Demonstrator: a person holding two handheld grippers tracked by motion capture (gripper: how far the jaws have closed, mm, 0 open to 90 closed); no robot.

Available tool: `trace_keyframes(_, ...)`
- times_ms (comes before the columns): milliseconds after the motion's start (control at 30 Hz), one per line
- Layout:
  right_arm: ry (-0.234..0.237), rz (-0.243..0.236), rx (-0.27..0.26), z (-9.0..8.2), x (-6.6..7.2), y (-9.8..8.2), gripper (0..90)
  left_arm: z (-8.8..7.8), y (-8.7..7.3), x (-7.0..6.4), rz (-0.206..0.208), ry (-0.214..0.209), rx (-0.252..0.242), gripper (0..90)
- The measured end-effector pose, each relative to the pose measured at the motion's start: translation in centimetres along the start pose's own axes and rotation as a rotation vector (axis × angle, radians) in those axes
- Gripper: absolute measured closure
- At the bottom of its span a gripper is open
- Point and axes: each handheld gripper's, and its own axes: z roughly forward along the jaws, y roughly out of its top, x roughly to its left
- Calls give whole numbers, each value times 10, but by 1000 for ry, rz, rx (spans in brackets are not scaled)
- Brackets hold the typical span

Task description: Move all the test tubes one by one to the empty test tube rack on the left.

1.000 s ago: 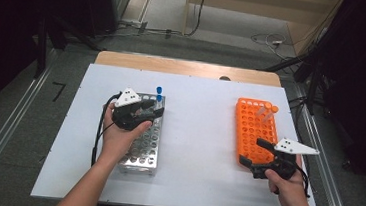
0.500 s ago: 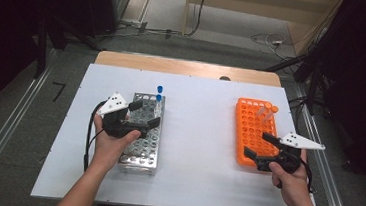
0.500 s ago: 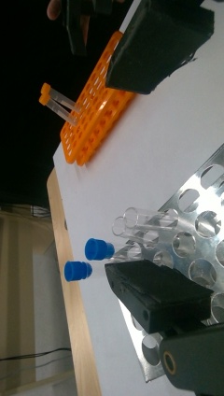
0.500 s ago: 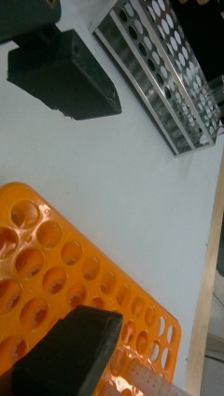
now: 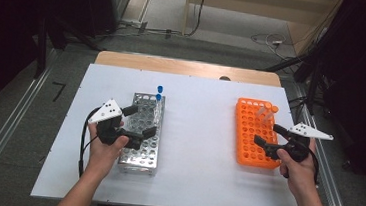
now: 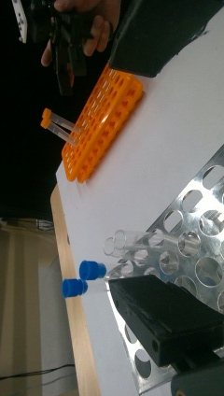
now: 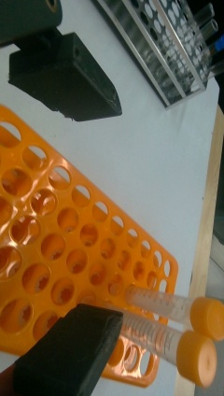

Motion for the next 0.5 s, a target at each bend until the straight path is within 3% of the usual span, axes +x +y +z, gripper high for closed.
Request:
trace_keyframes(267, -37, 26, 1, 10, -20, 3, 54, 0, -2, -2, -3, 0, 2, 0)
trace_keyframes(500, -84, 68, 7, 21, -35, 3, 250, 2, -2, -2, -1, 1, 9, 0)
